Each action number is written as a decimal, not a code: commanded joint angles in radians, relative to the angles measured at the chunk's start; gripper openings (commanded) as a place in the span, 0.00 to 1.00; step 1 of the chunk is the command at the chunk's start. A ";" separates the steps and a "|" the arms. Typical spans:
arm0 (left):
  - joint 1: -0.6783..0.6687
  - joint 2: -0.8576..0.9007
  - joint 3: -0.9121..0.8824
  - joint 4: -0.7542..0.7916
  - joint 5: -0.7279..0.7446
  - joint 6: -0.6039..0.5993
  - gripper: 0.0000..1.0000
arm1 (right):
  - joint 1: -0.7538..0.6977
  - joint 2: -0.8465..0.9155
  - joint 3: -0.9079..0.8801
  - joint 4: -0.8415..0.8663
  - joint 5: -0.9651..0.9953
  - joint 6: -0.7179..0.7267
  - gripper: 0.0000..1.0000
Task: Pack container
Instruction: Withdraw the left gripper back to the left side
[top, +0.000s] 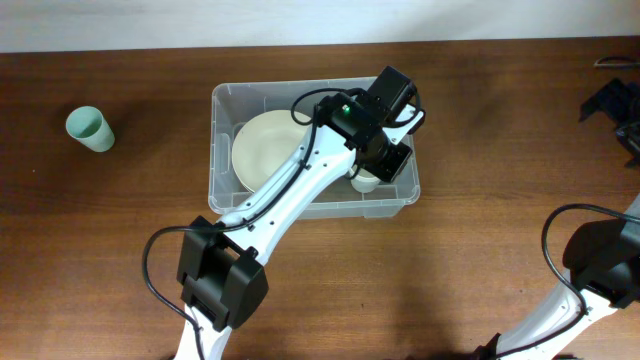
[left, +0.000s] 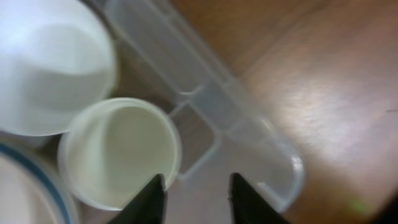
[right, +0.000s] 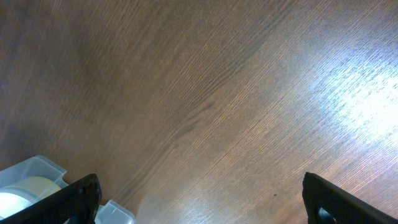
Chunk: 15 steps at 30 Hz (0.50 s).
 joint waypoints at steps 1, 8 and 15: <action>0.016 -0.063 0.059 -0.025 -0.260 -0.026 0.49 | 0.003 -0.004 0.000 -0.002 -0.002 -0.006 0.99; 0.210 -0.171 0.082 -0.090 -0.590 -0.147 0.76 | 0.003 -0.004 0.000 -0.002 -0.002 -0.006 0.99; 0.682 -0.181 0.080 -0.137 -0.503 -0.153 0.99 | 0.003 -0.004 0.000 -0.002 -0.002 -0.006 0.99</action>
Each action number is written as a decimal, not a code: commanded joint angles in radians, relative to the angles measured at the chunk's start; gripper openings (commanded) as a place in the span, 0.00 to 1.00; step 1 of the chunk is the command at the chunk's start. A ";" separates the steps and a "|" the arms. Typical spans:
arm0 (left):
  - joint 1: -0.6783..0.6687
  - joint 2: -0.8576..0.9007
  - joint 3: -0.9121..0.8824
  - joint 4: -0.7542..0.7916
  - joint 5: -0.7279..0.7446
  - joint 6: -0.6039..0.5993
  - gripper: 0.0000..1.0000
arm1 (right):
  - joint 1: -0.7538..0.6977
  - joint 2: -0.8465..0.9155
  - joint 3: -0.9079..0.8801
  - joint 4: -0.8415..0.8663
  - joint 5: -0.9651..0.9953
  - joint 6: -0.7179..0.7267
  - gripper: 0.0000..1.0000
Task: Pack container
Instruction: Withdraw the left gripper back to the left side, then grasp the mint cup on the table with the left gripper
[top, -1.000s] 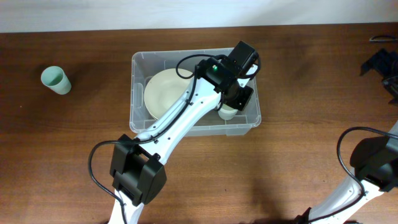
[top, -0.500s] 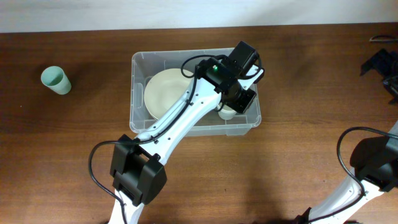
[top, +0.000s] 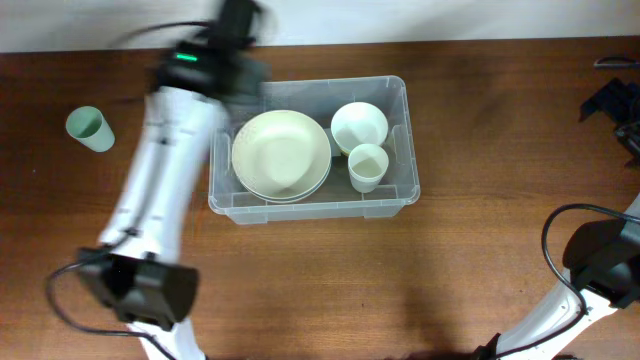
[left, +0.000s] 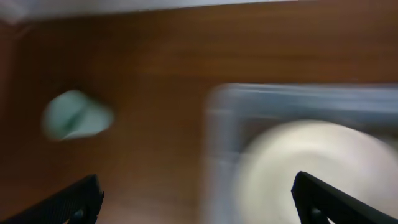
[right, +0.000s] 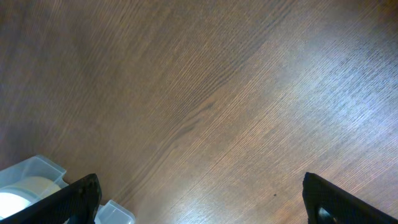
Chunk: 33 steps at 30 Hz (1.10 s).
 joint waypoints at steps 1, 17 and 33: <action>0.229 0.001 0.010 -0.026 0.054 -0.020 0.99 | 0.003 -0.004 0.000 -0.002 -0.002 -0.007 0.99; 0.717 0.307 0.002 0.037 0.301 0.014 0.99 | 0.003 -0.004 0.000 -0.002 -0.002 -0.007 0.99; 0.713 0.394 0.002 0.231 0.302 -0.005 0.97 | 0.003 -0.004 0.000 -0.002 -0.002 -0.007 0.99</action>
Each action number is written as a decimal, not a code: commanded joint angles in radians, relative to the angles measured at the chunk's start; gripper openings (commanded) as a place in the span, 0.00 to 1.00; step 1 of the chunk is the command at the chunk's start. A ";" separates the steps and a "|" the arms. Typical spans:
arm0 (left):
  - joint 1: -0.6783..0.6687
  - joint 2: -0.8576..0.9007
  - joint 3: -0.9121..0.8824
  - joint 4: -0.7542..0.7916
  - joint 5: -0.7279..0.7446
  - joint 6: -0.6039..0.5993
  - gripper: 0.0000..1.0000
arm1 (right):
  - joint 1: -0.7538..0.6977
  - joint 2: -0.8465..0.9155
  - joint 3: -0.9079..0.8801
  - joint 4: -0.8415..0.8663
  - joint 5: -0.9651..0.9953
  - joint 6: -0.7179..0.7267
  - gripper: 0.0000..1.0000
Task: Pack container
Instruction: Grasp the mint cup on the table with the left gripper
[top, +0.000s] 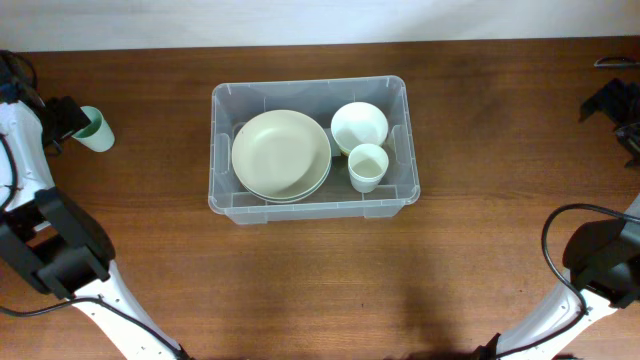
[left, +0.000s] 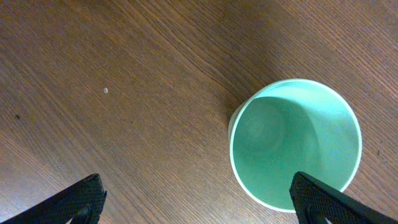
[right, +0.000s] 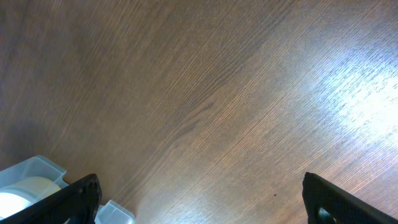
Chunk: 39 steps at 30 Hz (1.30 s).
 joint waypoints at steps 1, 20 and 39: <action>-0.001 0.053 0.004 0.006 0.011 -0.007 0.97 | 0.003 -0.004 0.000 -0.002 -0.002 -0.007 0.99; -0.001 0.117 0.004 0.021 0.065 -0.010 0.59 | 0.003 -0.004 0.000 -0.002 -0.002 -0.007 0.99; -0.005 0.117 0.178 -0.057 0.102 -0.009 0.01 | 0.003 -0.004 0.000 -0.002 -0.002 -0.007 0.99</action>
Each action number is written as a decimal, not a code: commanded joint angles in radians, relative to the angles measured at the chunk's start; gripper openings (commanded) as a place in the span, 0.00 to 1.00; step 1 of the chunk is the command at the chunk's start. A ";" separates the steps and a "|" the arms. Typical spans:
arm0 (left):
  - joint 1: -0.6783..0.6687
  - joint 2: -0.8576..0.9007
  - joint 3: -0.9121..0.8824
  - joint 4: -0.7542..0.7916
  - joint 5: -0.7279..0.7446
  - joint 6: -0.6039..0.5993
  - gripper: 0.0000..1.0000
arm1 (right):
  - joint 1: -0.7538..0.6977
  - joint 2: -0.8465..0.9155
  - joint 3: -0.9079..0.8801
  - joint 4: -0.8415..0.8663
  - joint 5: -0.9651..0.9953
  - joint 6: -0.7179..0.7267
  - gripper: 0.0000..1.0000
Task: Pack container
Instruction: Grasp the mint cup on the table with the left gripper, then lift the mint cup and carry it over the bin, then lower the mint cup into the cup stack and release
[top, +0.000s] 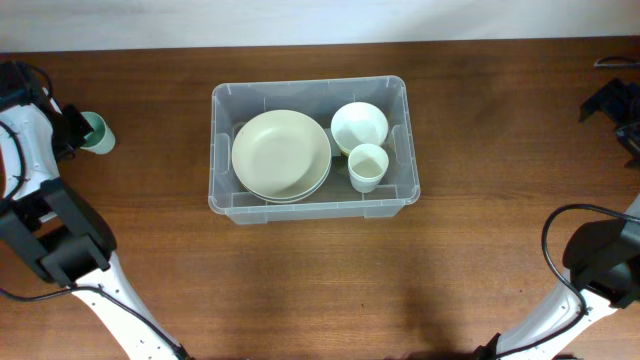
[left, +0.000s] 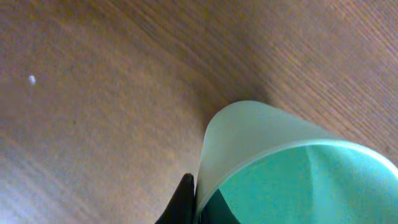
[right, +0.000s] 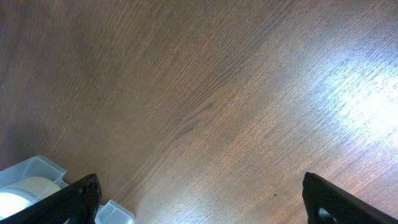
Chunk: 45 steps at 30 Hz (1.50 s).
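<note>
A mint-green cup stands on the table at the far left. My left gripper is at its left side. In the left wrist view the green cup fills the lower right, and my left gripper is shut on its wall, one finger outside the rim and one inside. The clear plastic container in the middle holds a cream plate, a white bowl and a cream cup. My right gripper hangs open over bare wood at the far right.
The right arm's base stands at the lower right, and dark gear sits at the right edge. A corner of the container shows at the lower left of the right wrist view. A white wall borders the table's far edge.
My left gripper was open above the green cup, with its fingers wide apart. It has come down and shut on the cup's left wall. The right arm has not moved.
My left gripper was inside the container beside the cream cup, with the jaws narrowly apart. Then it was left of the container, then open over the green cup at the far left. Now it pinches that cup's wall. The right gripper stayed open throughout.
</note>
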 joint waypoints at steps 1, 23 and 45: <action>-0.004 0.005 0.181 -0.068 0.015 0.002 0.01 | 0.003 -0.004 0.000 -0.002 -0.002 -0.007 0.99; -0.747 -0.012 0.909 -0.600 0.381 0.246 0.01 | 0.003 -0.004 0.000 -0.002 -0.002 -0.007 0.99; -1.115 0.018 0.502 -0.570 0.053 0.202 0.01 | 0.003 -0.004 0.000 -0.002 -0.002 -0.007 0.99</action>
